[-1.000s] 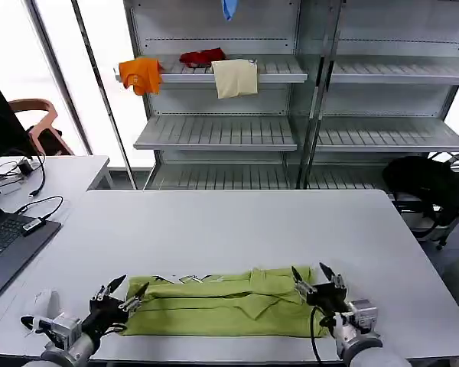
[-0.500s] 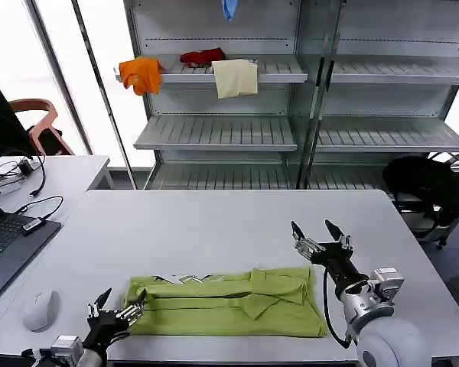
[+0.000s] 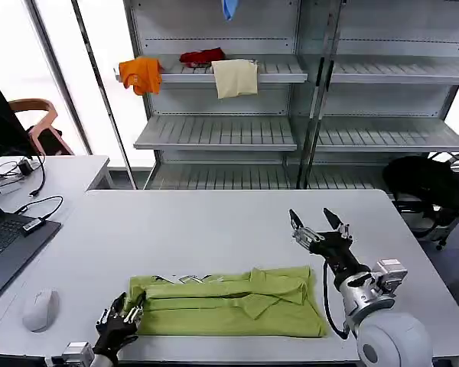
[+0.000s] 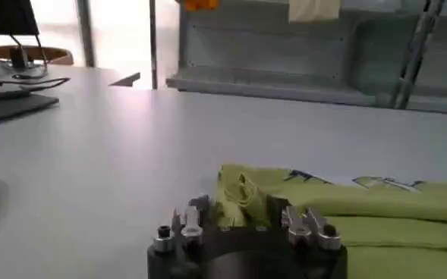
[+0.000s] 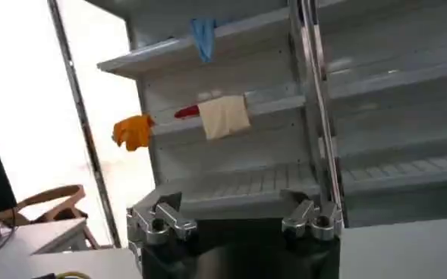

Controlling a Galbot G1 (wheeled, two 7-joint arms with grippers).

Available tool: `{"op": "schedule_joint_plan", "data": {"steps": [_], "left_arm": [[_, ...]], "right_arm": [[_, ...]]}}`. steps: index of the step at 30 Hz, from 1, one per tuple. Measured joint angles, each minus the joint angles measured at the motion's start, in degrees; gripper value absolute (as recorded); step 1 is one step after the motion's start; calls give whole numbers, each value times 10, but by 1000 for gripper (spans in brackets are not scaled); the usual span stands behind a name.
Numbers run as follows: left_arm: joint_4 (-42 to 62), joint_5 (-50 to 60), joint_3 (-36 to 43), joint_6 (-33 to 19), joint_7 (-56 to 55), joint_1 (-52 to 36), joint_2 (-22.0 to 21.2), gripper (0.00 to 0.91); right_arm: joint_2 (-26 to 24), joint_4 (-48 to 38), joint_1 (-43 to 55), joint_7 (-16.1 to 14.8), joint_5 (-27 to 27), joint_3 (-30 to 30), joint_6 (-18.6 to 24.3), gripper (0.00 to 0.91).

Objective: Fold and organize the clothes.

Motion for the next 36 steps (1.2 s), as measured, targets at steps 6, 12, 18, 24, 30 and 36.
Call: {"op": "schedule_joint_plan", "data": {"steps": [6, 12, 18, 24, 30, 36], "left_arm": [[10, 3, 5, -11, 2, -3, -5, 0], [15, 11, 6, -34, 8, -6, -8, 0], [8, 31, -11, -65, 23, -1, -3, 0], [-2, 60, -64, -75, 54, 1, 17, 0], [0, 65, -149, -61, 92, -12, 53, 0], [-2, 71, -231, -33, 120, -34, 96, 0]], "right_arm": [[1, -2, 5, 3, 0, 2, -3, 907], [-1, -3, 9, 3, 1, 5, -5, 907], [-5, -7, 11, 2, 2, 11, -5, 907], [-2, -16, 12, 2, 1, 14, -3, 907], [1, -29, 12, 0, -5, 12, 1, 907], [-2, -43, 9, -5, -10, 18, 5, 907]]}}
